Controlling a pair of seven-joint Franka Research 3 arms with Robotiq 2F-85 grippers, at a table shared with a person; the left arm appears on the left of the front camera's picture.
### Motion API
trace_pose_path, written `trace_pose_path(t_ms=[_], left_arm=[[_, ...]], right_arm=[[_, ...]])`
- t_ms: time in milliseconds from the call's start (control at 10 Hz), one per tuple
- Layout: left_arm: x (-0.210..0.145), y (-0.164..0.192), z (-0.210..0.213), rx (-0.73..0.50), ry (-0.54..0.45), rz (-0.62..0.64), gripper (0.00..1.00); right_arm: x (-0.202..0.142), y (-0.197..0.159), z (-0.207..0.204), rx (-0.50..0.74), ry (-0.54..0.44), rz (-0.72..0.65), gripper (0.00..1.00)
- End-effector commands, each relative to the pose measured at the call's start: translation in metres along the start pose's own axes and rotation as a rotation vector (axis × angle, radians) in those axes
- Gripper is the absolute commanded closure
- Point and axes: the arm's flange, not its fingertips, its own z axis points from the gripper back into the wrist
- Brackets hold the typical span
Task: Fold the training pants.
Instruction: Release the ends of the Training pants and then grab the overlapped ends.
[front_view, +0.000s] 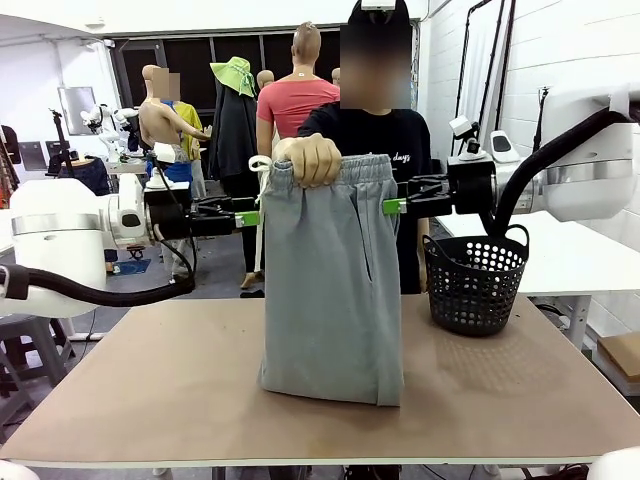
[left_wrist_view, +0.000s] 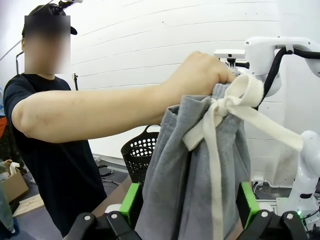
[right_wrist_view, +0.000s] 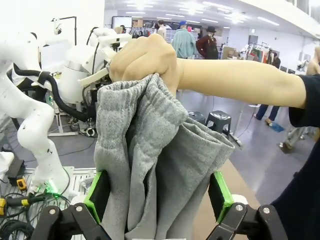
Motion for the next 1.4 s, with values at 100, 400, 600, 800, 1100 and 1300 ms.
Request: trace_pose_path(t_ms=[100,400,600,800,1100,1300], left_arm=[[-0.002,0.016,-0.020,-0.049,0.012,-0.007,0.00],[0.002,0.019,-0.029,-0.118,0.017,0.000,0.00],[0.003,0.019,-0.034,-0.142,0.026,0.000,0.00],[0.003,0.016,-0.036,-0.228,0.032,-0.004,0.00],[0.005,0.010,-0.032,-0.263,0.039,-0.003,0.00],[0.007,0.006,-0.035,-0.265,0.020,-0.009,0.00]], right_arm=[[-0.003,0.001,0.000,0.049,0.003,-0.037,0.00],[-0.005,0.005,0.007,0.109,0.050,-0.061,0.00],[-0.007,0.010,0.007,0.143,0.054,-0.079,0.00],[-0.011,0.011,0.004,0.181,0.050,-0.092,0.00],[-0.016,0.014,-0.003,0.206,0.050,-0.091,0.00],[-0.021,0.013,-0.010,0.196,0.042,-0.073,0.00]])
